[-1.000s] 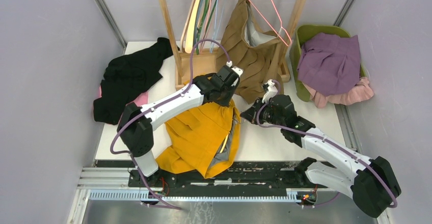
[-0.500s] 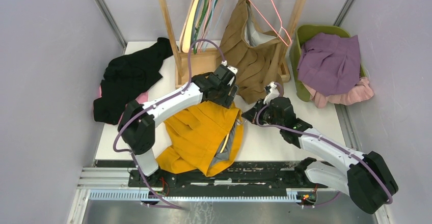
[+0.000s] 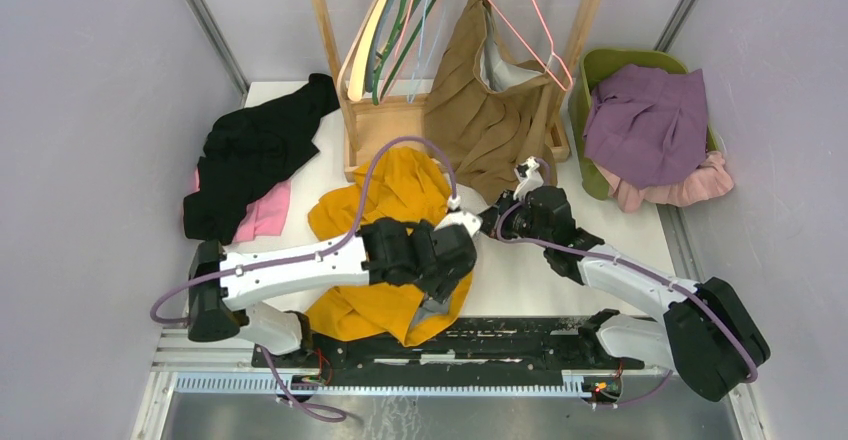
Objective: Place the skirt on the hanger
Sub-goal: Adjust the skirt on the hanger.
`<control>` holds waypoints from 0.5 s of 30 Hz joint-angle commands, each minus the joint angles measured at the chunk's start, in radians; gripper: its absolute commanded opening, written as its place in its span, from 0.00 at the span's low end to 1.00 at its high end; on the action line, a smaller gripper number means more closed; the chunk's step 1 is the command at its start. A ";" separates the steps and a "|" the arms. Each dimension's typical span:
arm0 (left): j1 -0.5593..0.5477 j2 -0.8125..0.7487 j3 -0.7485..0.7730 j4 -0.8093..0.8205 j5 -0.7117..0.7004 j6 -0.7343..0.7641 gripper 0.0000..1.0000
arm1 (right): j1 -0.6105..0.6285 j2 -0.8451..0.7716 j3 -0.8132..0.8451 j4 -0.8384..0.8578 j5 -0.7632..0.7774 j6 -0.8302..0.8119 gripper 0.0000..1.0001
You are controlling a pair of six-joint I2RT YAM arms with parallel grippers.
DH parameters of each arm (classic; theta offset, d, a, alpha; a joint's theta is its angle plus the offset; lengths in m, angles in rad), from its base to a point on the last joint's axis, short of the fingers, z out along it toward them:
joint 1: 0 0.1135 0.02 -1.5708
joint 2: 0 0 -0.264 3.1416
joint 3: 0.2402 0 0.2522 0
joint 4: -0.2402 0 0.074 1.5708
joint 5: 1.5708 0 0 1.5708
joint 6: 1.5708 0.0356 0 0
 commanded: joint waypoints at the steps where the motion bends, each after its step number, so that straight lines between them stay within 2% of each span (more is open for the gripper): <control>1: -0.141 -0.052 -0.065 -0.196 -0.034 -0.277 0.77 | 0.033 0.034 -0.025 -0.066 -0.211 0.040 0.01; 7: -0.284 -0.037 -0.100 -0.285 -0.004 -0.397 0.81 | 0.022 0.029 -0.037 -0.050 -0.225 0.041 0.01; 12: -0.323 0.019 -0.167 -0.256 0.033 -0.368 0.84 | 0.018 0.027 -0.039 -0.046 -0.231 0.044 0.01; 15: -0.324 0.039 -0.215 -0.173 0.064 -0.336 0.85 | 0.017 0.024 -0.038 -0.046 -0.237 0.045 0.01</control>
